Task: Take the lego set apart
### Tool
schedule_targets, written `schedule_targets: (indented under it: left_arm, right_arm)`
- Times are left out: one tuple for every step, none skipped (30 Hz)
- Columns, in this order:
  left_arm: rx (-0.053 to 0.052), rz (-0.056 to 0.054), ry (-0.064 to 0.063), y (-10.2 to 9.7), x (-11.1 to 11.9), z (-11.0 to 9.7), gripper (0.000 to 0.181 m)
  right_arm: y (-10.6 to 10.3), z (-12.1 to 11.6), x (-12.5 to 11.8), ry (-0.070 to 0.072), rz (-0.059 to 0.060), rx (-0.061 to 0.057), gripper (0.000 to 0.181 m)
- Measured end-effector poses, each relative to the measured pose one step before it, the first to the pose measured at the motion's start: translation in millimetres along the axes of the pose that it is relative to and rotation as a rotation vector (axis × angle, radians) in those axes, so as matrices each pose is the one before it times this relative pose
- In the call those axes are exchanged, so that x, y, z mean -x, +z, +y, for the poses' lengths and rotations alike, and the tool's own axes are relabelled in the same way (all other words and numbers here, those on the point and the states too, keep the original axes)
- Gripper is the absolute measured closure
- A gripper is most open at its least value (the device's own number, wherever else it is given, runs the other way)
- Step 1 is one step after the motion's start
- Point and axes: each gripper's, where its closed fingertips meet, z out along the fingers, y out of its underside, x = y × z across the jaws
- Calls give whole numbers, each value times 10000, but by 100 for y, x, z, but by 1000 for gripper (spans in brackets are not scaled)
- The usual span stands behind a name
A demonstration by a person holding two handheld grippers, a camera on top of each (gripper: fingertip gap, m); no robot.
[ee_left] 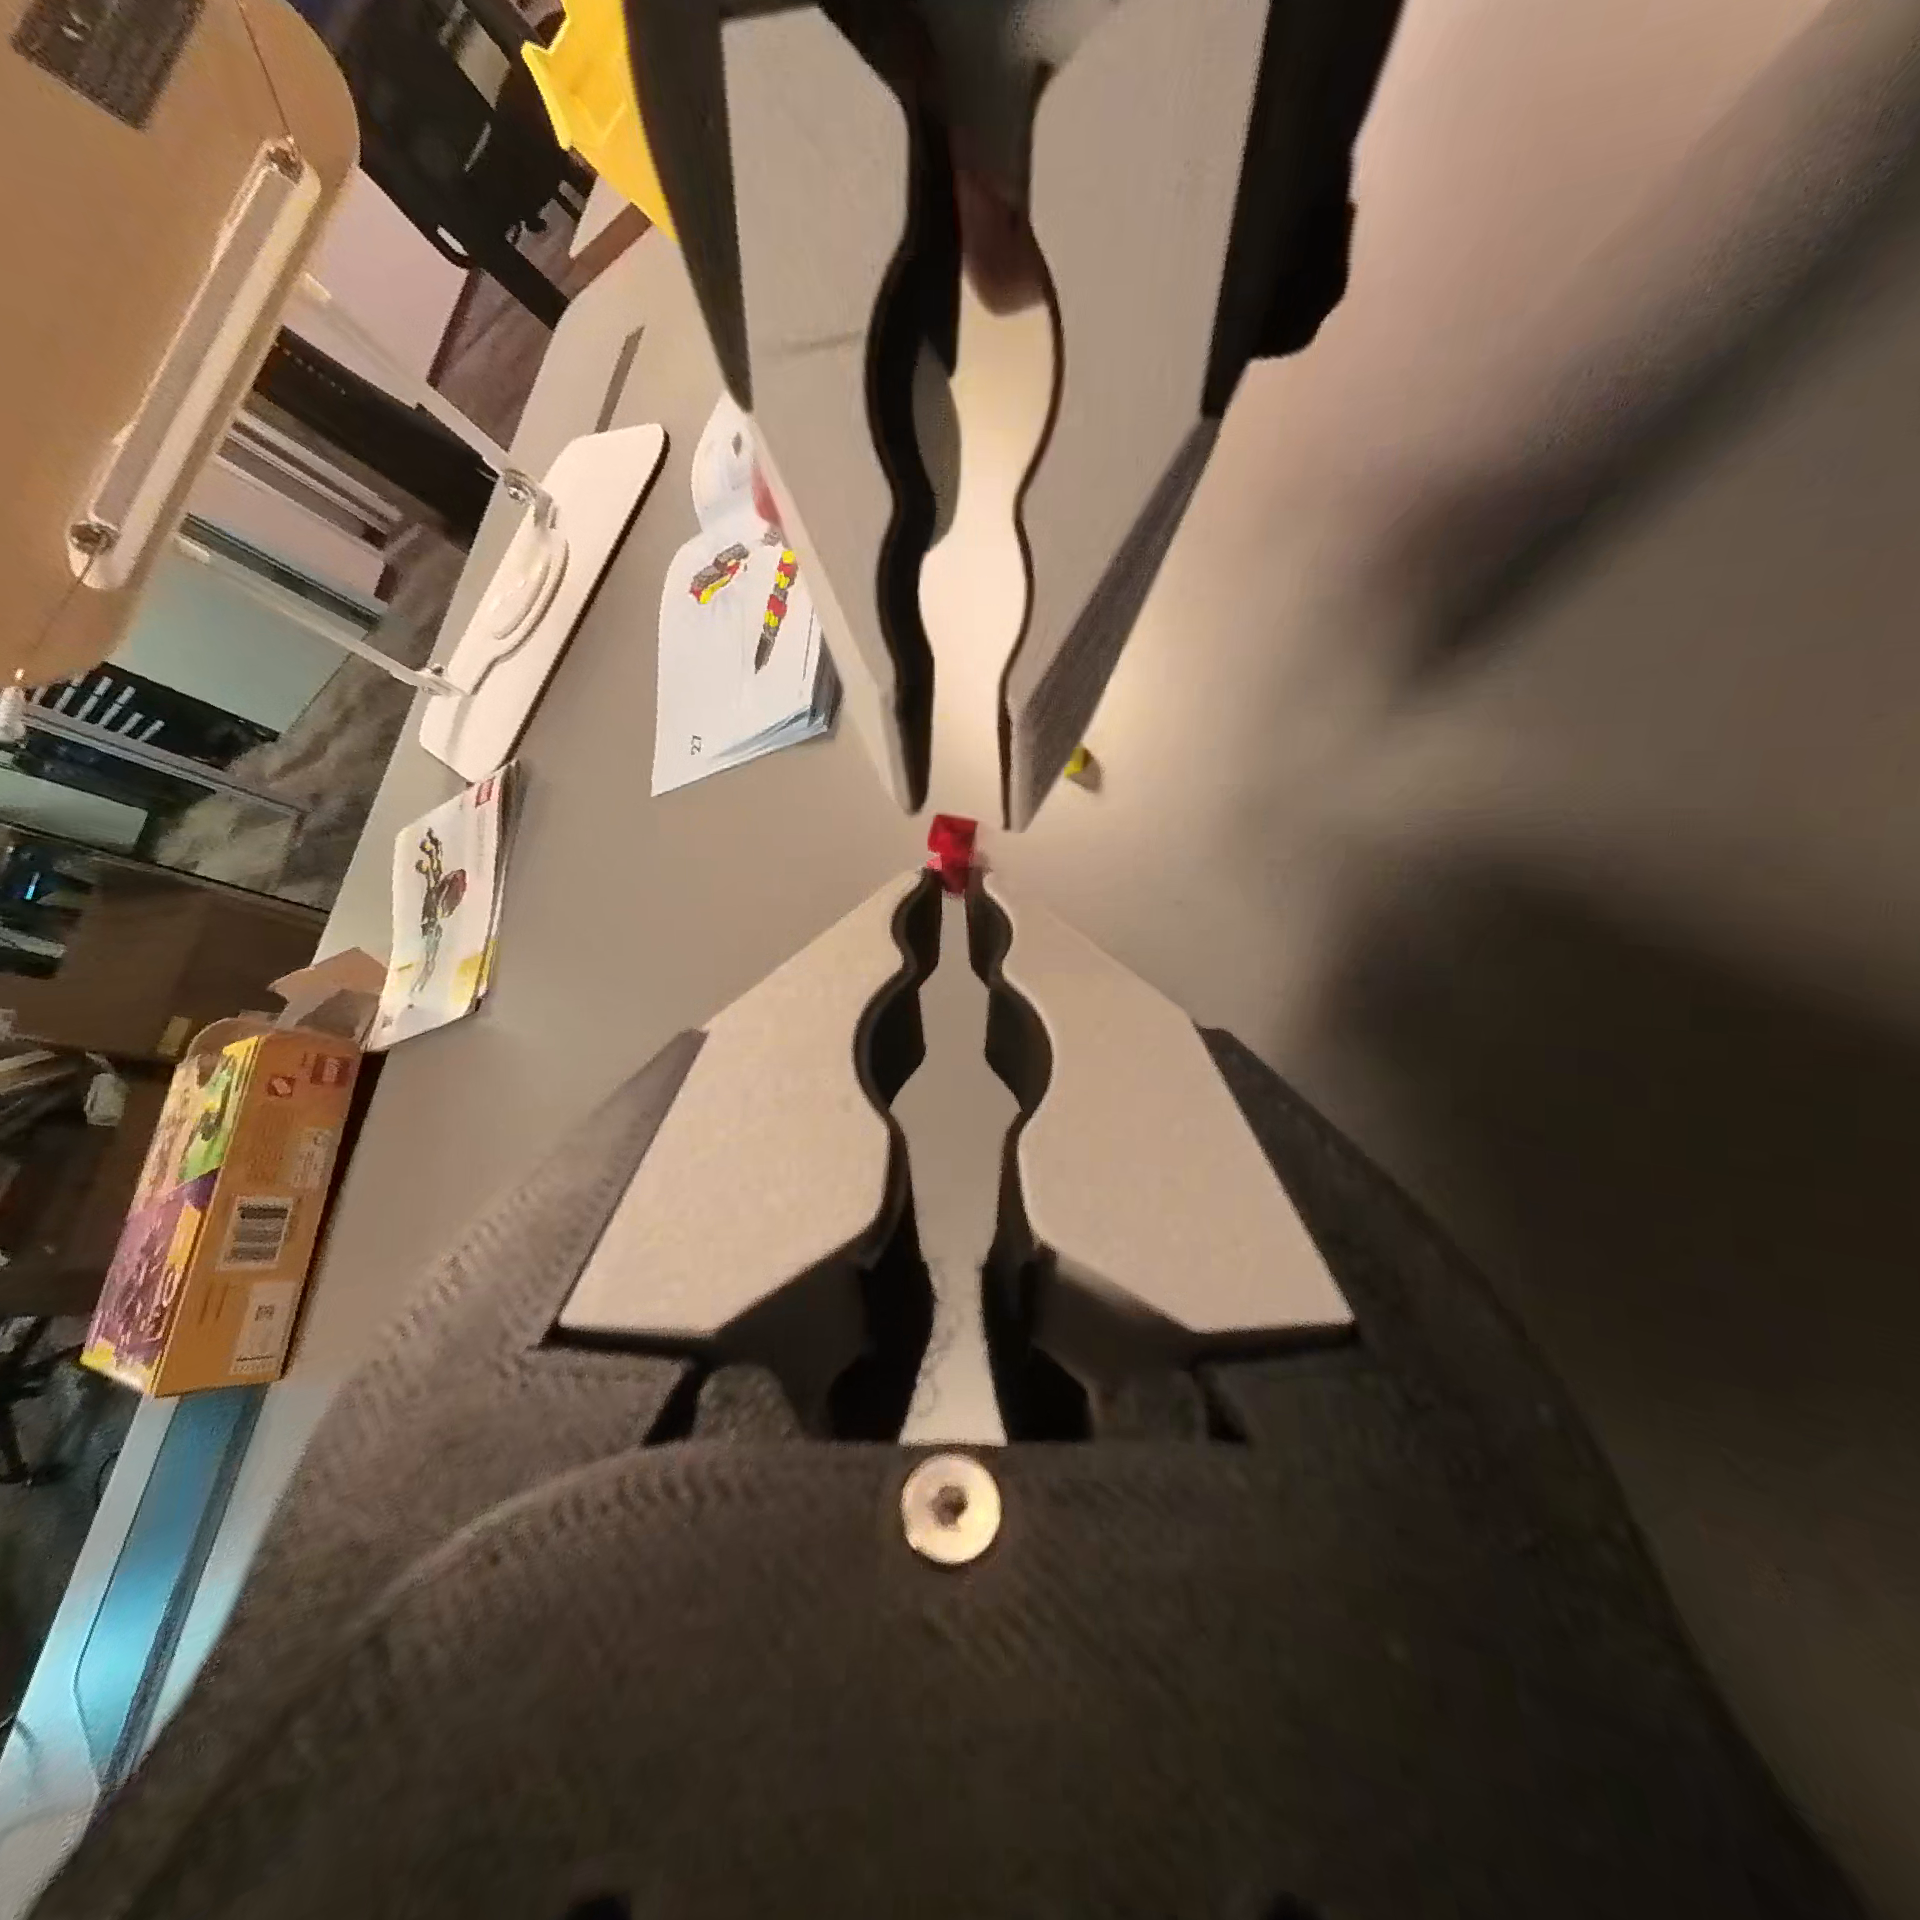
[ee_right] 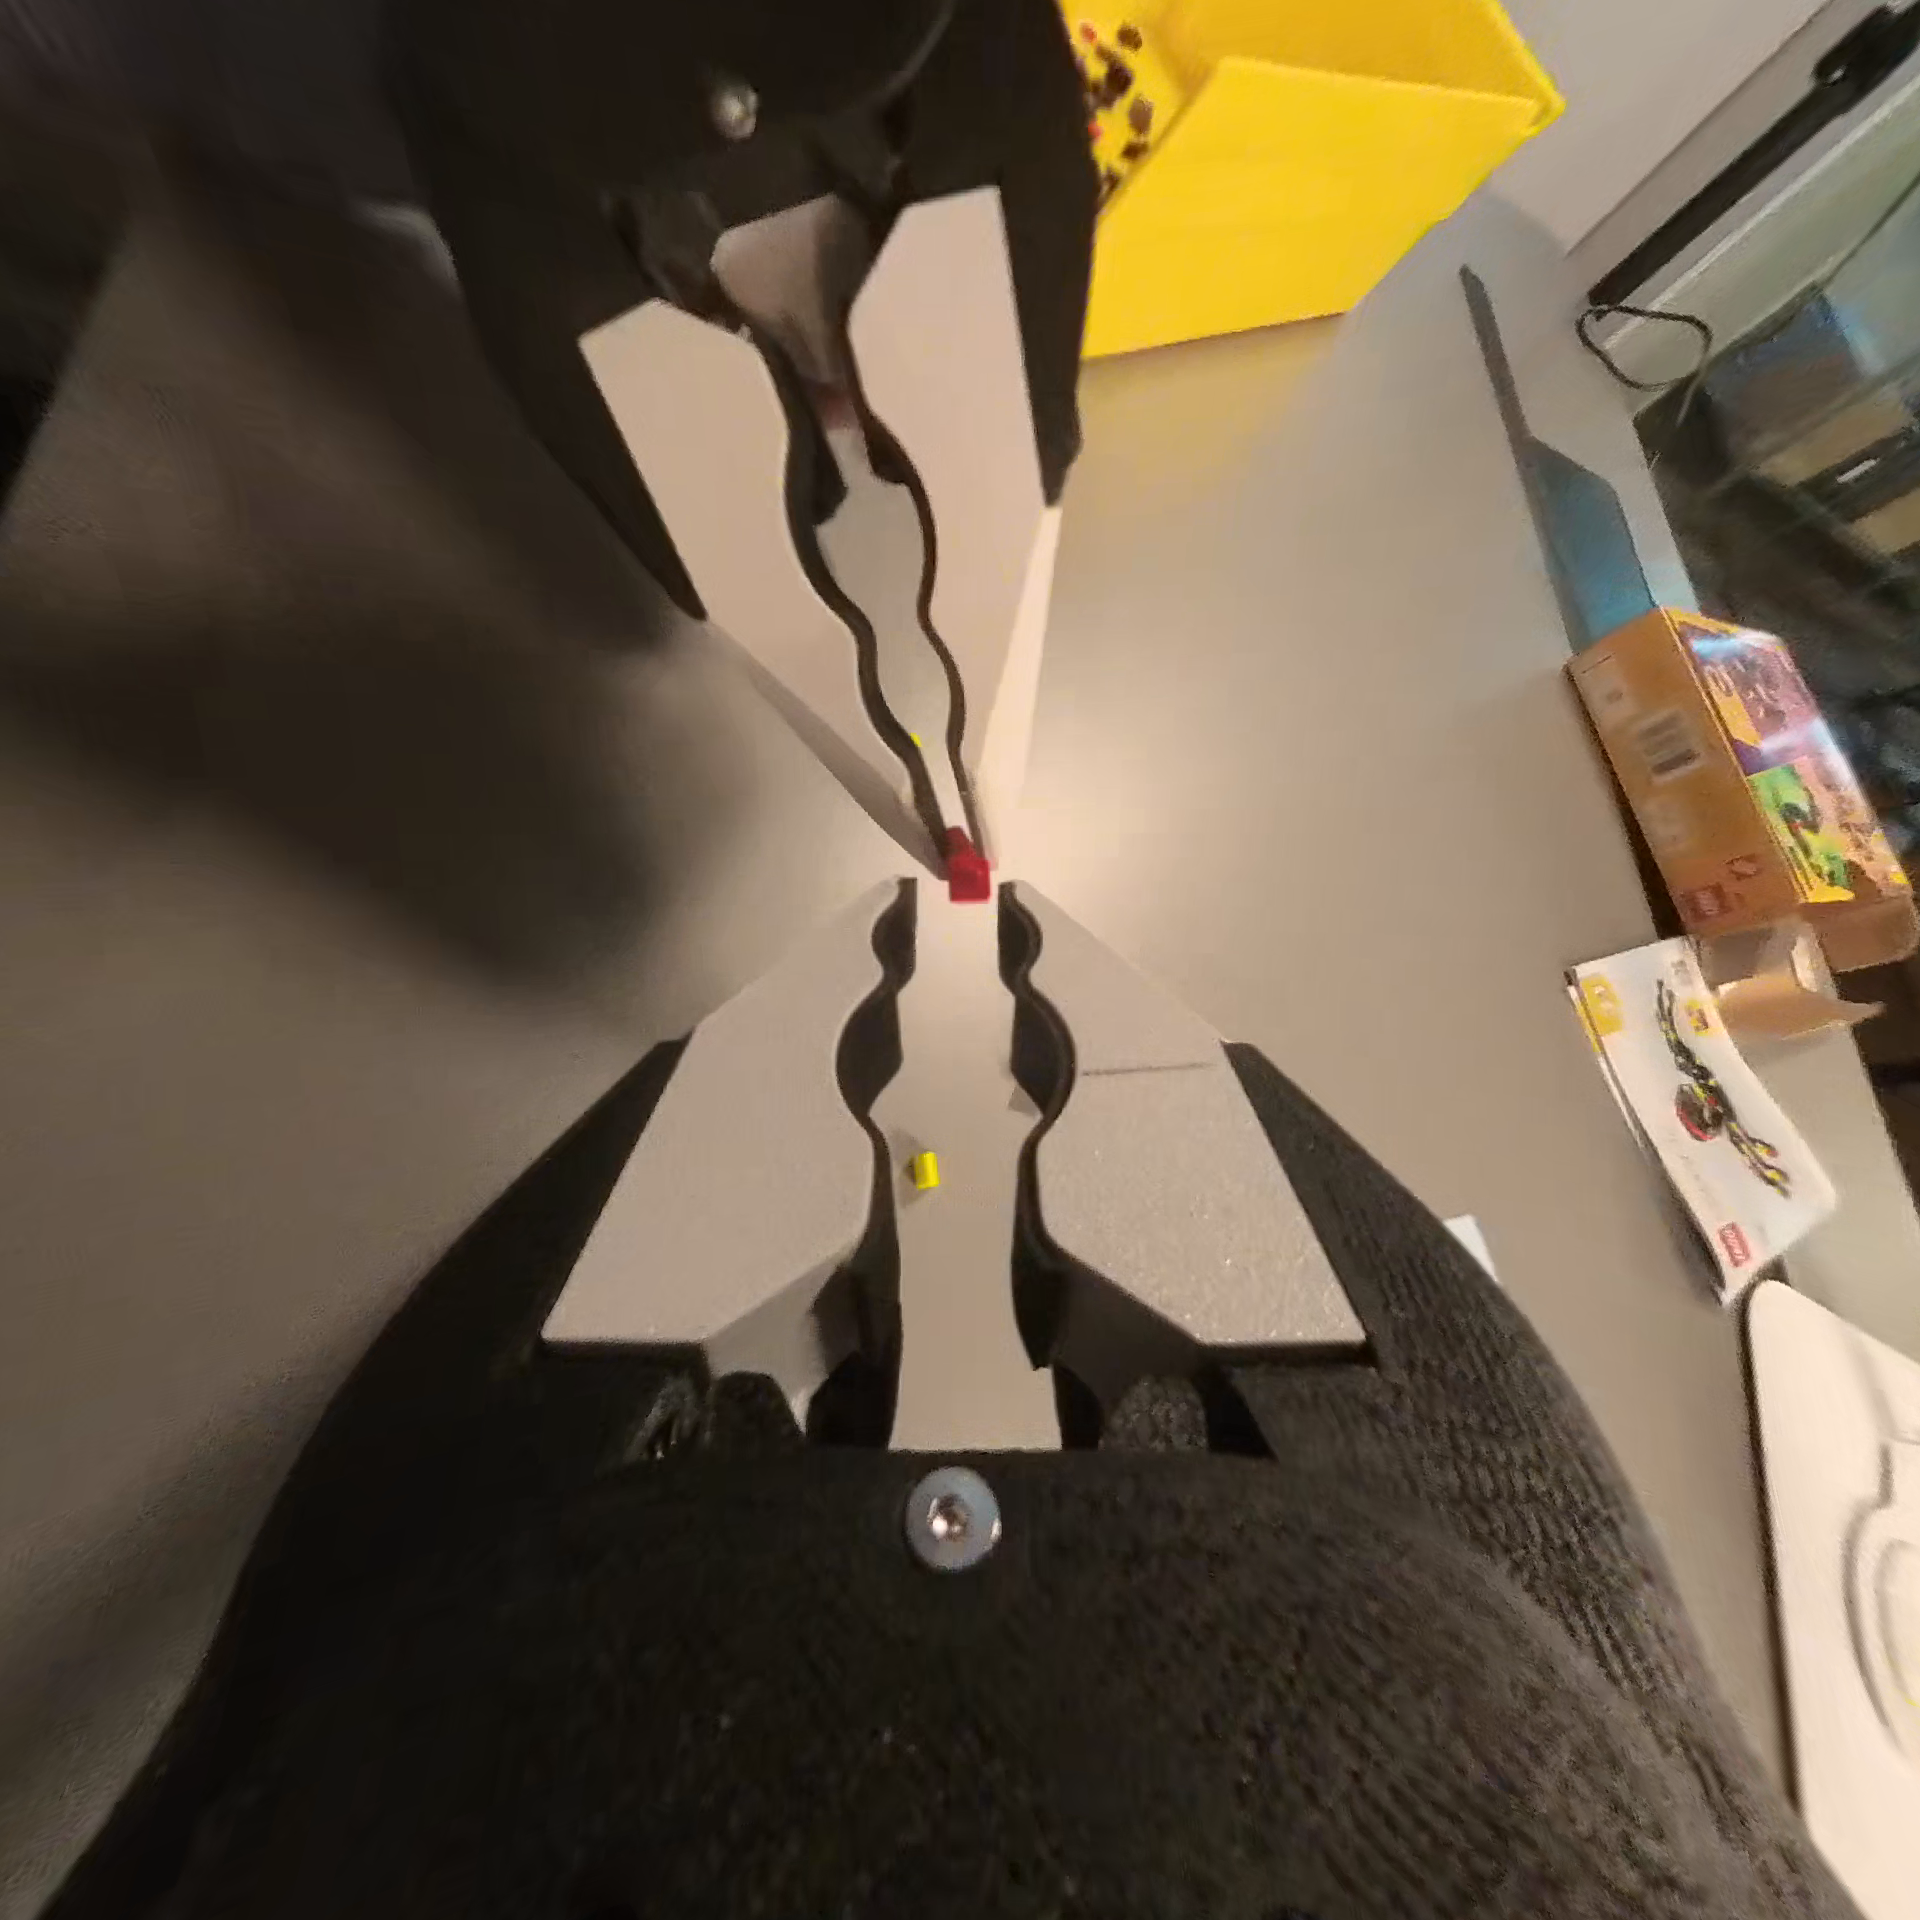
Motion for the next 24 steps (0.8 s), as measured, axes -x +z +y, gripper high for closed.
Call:
schedule_targets:
  left_arm:
    - [-17,52,11,24,-60,-59,178]
    - [-14,26,5,1,-47,-71,178]
    - [17,30,22,9,-42,-21,178]
    - [11,-1,38,1,-22,-5,178]
    - [-14,-3,38,-13,-30,-40,178]
    - [41,-62,29,-12,74,61,178]
    - [25,-33,1,-16,84,67,178]
    - [4,34,-95,2,35,44,178]
    - [-81,-42,-180,-46,165,-62,178]
    - [-192,-44,-319,-137,246,-199,178]
    - [-296,5,-438,-263,246,-325,178]
    - [-421,-86,-429,-421,387,-502,178]
    - [-434,-97,-409,-461,363,-611,178]
    - [-322,-118,-316,-393,320,-559,178]
    - [-225,-214,-152,-318,366,-490,179]
    - [-153,-233,-38,-276,356,-414,179]
    - [-141,-173,-78,-249,335,-358,180]
    - [-184,-104,-189,-253,287,-363,181]
    - [-168,-173,-221,-304,429,-308,181]
    - [735,-714,53,-292,1411,1322,181]
    - [401,-444,191,-299,1069,1266,181]
    - [-228,174,-474,-445,165,280,181]
    - [-434,348,-617,-534,-160,-344,181]
    - [-318,169,-266,-457,-126,-431,181]
  right_arm:
    - [175,91,92,-176,33,153,168]
    - [141,77,62,-151,30,112,169]
    - [112,35,-1,-122,44,78,170]
    - [74,-12,-52,-109,61,45,172]
    - [39,-49,-108,-79,80,33,175]
    - [67,-7,-137,-47,96,71,176]
    - [69,13,-78,-29,63,101,176]
    - [26,-5,-75,-157,101,99,176]
    - [-71,-97,-185,-398,246,27,176]
    - [-166,-225,-276,-508,369,-45,177]
    - [-264,-385,-368,-377,395,-115,177]
    - [-323,-554,-470,-213,404,-221,177]
    - [-333,-619,-480,-131,377,-259,177]
    - [-251,-565,-485,-159,382,-211,177]
    - [-147,-489,-477,-235,426,-166,177]
    - [-90,-460,-455,-249,446,-162,177]
    - [-65,-437,-391,-235,409,-160,177]
    - [-96,-491,-413,-289,443,-169,176]
    - [-194,-628,-746,-395,675,-207,177]
    - [-424,-949,-943,-428,660,-368,177]
    - [-360,-701,-939,-169,434,-149,177]
    - [-247,-582,-767,-1,256,-128,177]
    - [-109,-360,-346,106,-6,-68,177]
    - [11,-202,-151,285,-111,-49,177]
